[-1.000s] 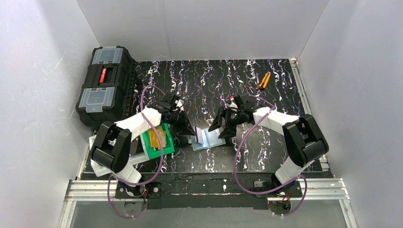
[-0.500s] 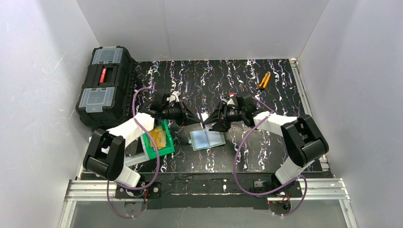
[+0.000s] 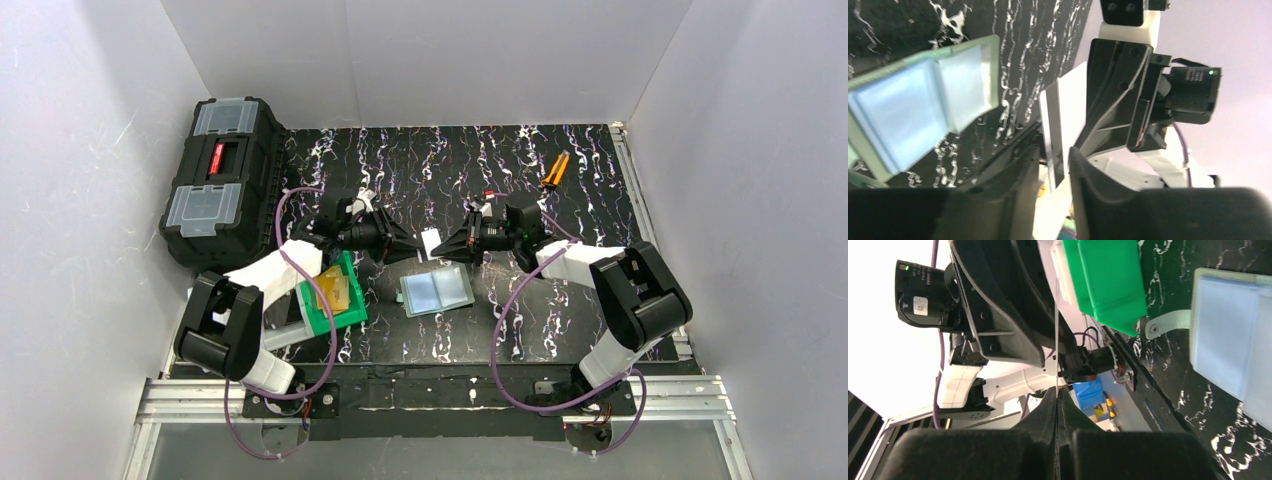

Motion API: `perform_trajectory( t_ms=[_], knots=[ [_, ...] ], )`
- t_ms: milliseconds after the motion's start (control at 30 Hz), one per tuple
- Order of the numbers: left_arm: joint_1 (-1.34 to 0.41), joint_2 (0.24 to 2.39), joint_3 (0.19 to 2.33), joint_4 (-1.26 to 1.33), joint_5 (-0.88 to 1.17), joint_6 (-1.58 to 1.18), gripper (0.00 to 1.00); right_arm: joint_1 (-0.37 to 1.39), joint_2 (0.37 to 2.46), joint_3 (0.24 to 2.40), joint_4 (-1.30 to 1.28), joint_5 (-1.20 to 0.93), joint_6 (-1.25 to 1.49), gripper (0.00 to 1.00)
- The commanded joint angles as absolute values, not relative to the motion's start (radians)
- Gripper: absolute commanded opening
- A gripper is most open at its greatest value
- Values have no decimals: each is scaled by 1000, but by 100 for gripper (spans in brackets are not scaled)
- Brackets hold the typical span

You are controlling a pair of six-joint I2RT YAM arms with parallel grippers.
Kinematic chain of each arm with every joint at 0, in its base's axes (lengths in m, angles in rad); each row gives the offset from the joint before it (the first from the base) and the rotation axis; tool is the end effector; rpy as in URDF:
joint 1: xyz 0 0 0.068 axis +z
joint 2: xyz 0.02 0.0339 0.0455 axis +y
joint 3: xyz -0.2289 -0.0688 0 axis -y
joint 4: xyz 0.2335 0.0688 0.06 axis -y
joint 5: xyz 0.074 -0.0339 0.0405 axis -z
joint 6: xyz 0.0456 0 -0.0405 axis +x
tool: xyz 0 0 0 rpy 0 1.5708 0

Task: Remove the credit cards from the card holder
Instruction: Remove the credit card from the card holder, then place the credit card in the storage box.

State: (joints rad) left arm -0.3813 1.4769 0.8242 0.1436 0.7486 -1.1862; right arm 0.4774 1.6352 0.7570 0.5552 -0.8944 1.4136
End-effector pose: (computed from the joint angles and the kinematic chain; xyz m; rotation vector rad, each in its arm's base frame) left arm 0.2801 -0.1458 0.1949 -0.4231 2.3820 -1.6329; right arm 0.2743 0.1819 0.1680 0.3241 2.3740 1.9576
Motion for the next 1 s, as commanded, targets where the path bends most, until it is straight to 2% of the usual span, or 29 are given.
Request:
perform_trajectory(
  t_ms=[0, 100, 233, 433, 567, 600, 633, 700, 767, 833, 867, 967],
  knots=[
    [-392, 1406, 821, 198, 810, -1209, 36, 484, 1656, 741, 750, -941, 1541, 1],
    [-390, 1406, 823, 207, 813, -1214, 42, 482, 1678, 730, 890, -959, 1624, 1],
    [-390, 1411, 805, 273, 819, -1254, 40, 487, 1710, 730, 1022, -979, 1718, 1],
    [-388, 1422, 783, 360, 826, -1319, 23, 498, 1718, 735, 1051, -987, 1740, 1],
    [-387, 1425, 764, 408, 827, -1347, 1, 499, 1717, 729, 1045, -986, 1734, 1],
    [-387, 1422, 761, 411, 826, -1347, 0, 499, 1714, 728, 1027, -986, 1724, 3],
    [-387, 1418, 762, 402, 823, -1339, 0, 501, 1710, 727, 1005, -987, 1710, 11],
    [-387, 1407, 769, 363, 818, -1312, 0, 500, 1694, 731, 908, -986, 1650, 36],
    [-387, 1389, 779, 287, 800, -1267, 0, 501, 1663, 743, 764, -977, 1558, 68],
    [-387, 1366, 804, 180, 775, -1190, 0, 501, 1623, 770, 576, -956, 1440, 93],
    [-387, 1354, 817, 124, 757, -1166, 0, 500, 1603, 791, 475, -943, 1381, 98],
    [-382, 1313, 876, -107, 692, -1023, 0, 495, 1548, 855, 198, -886, 1211, 98]
  ],
)
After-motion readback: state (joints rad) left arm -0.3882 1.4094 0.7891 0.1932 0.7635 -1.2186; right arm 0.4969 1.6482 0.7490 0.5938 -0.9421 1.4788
